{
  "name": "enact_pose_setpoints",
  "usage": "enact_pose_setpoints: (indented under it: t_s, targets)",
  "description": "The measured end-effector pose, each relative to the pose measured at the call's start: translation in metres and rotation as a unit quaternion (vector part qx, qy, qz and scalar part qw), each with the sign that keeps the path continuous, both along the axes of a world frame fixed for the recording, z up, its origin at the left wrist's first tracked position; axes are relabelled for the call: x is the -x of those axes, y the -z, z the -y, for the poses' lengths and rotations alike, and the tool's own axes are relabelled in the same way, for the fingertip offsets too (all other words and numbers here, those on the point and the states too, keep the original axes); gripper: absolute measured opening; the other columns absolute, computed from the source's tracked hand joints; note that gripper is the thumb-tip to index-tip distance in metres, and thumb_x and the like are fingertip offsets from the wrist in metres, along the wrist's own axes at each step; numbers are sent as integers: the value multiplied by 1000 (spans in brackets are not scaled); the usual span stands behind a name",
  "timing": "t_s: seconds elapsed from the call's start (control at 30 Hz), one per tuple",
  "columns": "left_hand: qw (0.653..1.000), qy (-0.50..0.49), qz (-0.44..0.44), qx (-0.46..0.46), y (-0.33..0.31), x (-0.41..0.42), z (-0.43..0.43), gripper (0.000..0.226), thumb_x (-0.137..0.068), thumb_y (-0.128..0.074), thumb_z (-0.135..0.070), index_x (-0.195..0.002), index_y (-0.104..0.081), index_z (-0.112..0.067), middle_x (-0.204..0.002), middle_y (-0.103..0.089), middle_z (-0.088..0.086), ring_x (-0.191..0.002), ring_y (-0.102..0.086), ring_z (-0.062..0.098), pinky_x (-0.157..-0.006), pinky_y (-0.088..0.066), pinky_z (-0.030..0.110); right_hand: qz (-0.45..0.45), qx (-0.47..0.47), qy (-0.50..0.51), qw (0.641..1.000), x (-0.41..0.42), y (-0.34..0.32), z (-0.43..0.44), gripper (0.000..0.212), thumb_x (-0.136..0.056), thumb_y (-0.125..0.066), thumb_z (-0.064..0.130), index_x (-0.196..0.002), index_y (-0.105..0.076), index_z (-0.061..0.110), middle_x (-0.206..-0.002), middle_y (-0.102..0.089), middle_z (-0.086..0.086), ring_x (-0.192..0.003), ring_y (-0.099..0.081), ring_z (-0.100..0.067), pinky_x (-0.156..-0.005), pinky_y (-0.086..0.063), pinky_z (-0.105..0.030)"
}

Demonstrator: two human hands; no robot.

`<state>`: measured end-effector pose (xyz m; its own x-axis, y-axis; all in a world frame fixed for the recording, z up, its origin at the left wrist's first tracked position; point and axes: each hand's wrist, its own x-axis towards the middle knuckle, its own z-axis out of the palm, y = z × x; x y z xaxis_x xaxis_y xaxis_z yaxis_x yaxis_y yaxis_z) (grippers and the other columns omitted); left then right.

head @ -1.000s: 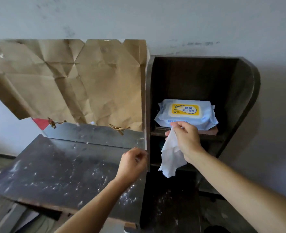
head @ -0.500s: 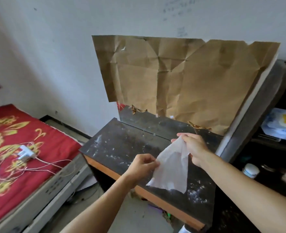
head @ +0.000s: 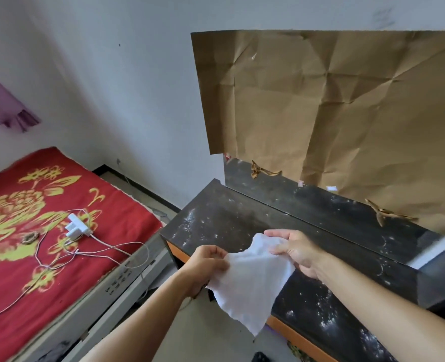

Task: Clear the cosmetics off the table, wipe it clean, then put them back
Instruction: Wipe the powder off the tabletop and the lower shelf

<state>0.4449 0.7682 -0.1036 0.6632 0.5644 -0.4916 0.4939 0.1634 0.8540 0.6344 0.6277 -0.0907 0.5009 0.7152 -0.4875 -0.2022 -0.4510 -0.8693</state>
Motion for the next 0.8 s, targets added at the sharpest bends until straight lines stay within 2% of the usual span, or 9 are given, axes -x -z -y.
enact_pose_setpoints:
  t_s: [0.13, 0.2, 0.27, 0.37, 0.47, 0.53, 0.6, 0.7, 0.8]
  targets:
    - [998, -29, -57, -3, 9, -25, -56, 17, -79, -58, 8, -73, -66, -5, -67, -64, 10, -52, -61, 16, -50, -47, 24, 4, -79, -53, 995, -20, 9, -59, 54, -80, -66, -7, -122, -57, 25, -106, -71, -7, -95, -68, -20, -89, -54, -35]
    - [996, -39, -77, -19, 9, -40, -87, 19, -83, -59, 4, -69, -64, -8, -65, -61, 8, -48, -56, 14, -47, -44, 22, -7, -87, -56, 995, -29, 15, -87, 54, -79, -68, -5, -125, -55, 21, -111, -69, -8, -98, -68, -22, -89, -54, -36]
    - [997, -35, -69, 9, 6, -54, -115, 13, -84, -58, 3, -78, -67, -4, -73, -63, 11, -57, -59, 19, -53, -48, 26, -61, -93, 13, 994, -45, 22, -114, 49, -79, -70, 0, -125, -56, 10, -110, -68, -10, -97, -68, -24, -83, -55, -35]
    - [990, -50, -9, 130, -4, -74, -147, 15, -89, -53, 3, -93, -68, 0, -85, -67, 17, -67, -64, 24, -61, -57, 32, -238, -101, 107, 960, -70, 32, -146, 45, -85, -67, 31, -124, -59, 11, -112, -69, -13, -103, -65, -27, -87, -52, -38]
    - [980, -72, 30, 185, -10, -89, -174, 17, -92, -52, 1, -88, -68, -4, -85, -68, 15, -73, -66, 26, -68, -59, 37, -345, -57, 58, 935, -68, 50, -166, 57, -85, -49, 65, -115, -66, 20, -115, -68, -6, -110, -61, -26, -92, -46, -39]
    - [982, -88, 22, 165, -9, -95, -194, 14, -93, -53, -1, -90, -67, -2, -89, -68, 18, -80, -65, 30, -79, -56, 45, -351, -18, 23, 936, -58, 59, -178, 49, -78, -61, 58, -105, -66, 18, -98, -70, -6, -87, -63, -23, -74, -45, -32]
    - [986, -114, 0, 124, -2, -96, -216, 12, -92, -56, -2, -89, -67, 0, -90, -66, 20, -79, -63, 31, -82, -54, 46, -307, 19, 6, 951, -53, 65, -191, 46, -70, -78, 32, -108, -58, 18, -87, -70, -8, -70, -59, -20, -61, -41, -29]
    - [989, -116, -12, 89, 12, -96, -255, 11, -90, -62, -7, -84, -67, 2, -85, -61, 20, -74, -56, 28, -73, -51, 40, -207, 45, 68, 975, -55, 70, -221, 66, -75, -73, 5, -125, -38, 30, -85, -74, -11, -65, -65, -19, -55, -36, -25]
    - [997, -48, -33, 43, 29, -98, -296, 20, -89, -65, -18, -76, -67, -2, -78, -59, 18, -68, -53, 24, -64, -44, 35, -142, 27, 149, 978, -58, 68, -254, 42, -83, -64, 5, -115, -52, 29, -85, -74, -5, -69, -62, -14, -55, -37, -24]
